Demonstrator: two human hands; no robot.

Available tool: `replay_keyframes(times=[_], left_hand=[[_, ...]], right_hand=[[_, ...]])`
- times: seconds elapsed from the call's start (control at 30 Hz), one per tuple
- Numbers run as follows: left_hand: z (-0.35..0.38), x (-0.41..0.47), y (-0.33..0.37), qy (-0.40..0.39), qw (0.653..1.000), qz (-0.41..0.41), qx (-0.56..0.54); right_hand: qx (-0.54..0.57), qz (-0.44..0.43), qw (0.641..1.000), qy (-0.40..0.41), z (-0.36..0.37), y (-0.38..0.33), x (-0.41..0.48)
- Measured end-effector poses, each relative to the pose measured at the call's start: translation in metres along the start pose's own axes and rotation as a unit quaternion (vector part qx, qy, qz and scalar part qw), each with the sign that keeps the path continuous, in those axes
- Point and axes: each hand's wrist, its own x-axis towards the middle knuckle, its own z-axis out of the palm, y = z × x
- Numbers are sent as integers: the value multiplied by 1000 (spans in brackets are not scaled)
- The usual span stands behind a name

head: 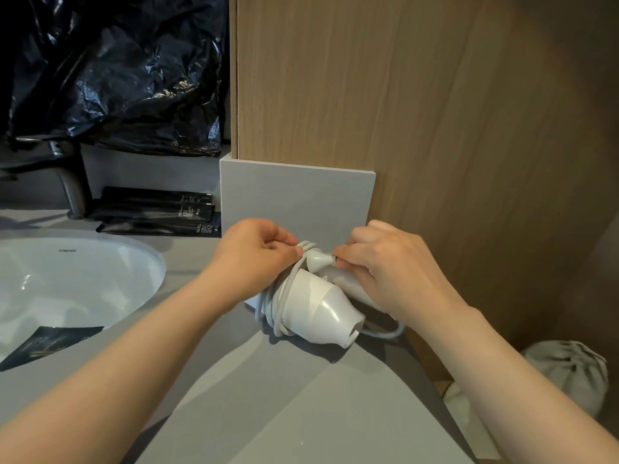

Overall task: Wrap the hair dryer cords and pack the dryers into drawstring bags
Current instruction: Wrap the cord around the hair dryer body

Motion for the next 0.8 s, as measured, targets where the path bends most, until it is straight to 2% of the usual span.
replay_keyframes(times=[0.2, 0.33, 0.5, 0.67, 0.8], left_hand=[[3, -3, 2, -4, 987, -72, -145], [3, -4, 2, -17, 989, -67, -129], [0, -4, 2, -40, 999, -23, -9], [-5, -5, 5, -71, 990, -66, -104], [-4, -4, 6, -52, 983, -91, -150]], right_hand=[[9, -4, 1000, -14, -4, 4, -11], [0, -1, 1000, -21, -5, 3, -9], [-6, 7, 1000, -18, -5, 1, -11], [4, 7, 1000, -13, -3, -1, -13], [8, 9, 1000, -9, -3, -2, -15]])
